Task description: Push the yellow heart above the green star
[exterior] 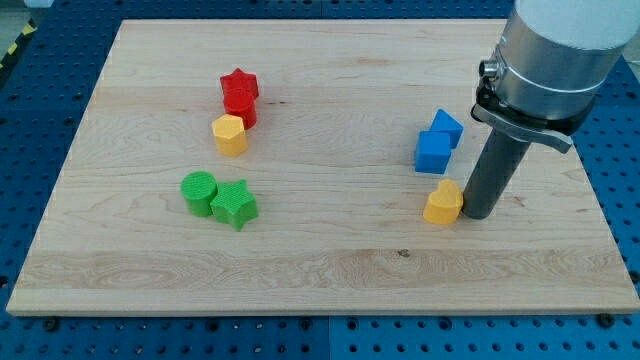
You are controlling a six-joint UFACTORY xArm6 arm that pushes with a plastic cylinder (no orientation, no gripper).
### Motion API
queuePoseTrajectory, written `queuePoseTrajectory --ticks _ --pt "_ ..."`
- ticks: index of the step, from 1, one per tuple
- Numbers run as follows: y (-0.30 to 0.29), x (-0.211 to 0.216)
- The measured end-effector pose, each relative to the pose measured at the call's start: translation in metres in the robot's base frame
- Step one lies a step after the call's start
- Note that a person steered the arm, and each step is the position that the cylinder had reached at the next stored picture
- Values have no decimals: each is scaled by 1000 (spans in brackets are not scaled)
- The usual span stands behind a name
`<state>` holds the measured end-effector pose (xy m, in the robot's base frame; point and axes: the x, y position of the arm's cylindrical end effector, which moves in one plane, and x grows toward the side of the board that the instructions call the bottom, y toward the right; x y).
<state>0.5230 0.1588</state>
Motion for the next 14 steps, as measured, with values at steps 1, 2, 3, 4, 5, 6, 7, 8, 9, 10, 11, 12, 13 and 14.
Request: queuePoseTrajectory --ticks 1,2,3,4,5,6,7,8,9,10,11,12,13,14 --pt "-7 1" --pt "-25 1" --pt "-50 1" --pt "-80 0" --pt "-107 -1" --pt "-134 -6" --pt "-157 -16" --pt "-177 -29" --pt "-185 -31" --pt "-166 -27" --pt "-156 -46" --pt "-161 -60" --pt "-163 -60" --pt "-182 -60"
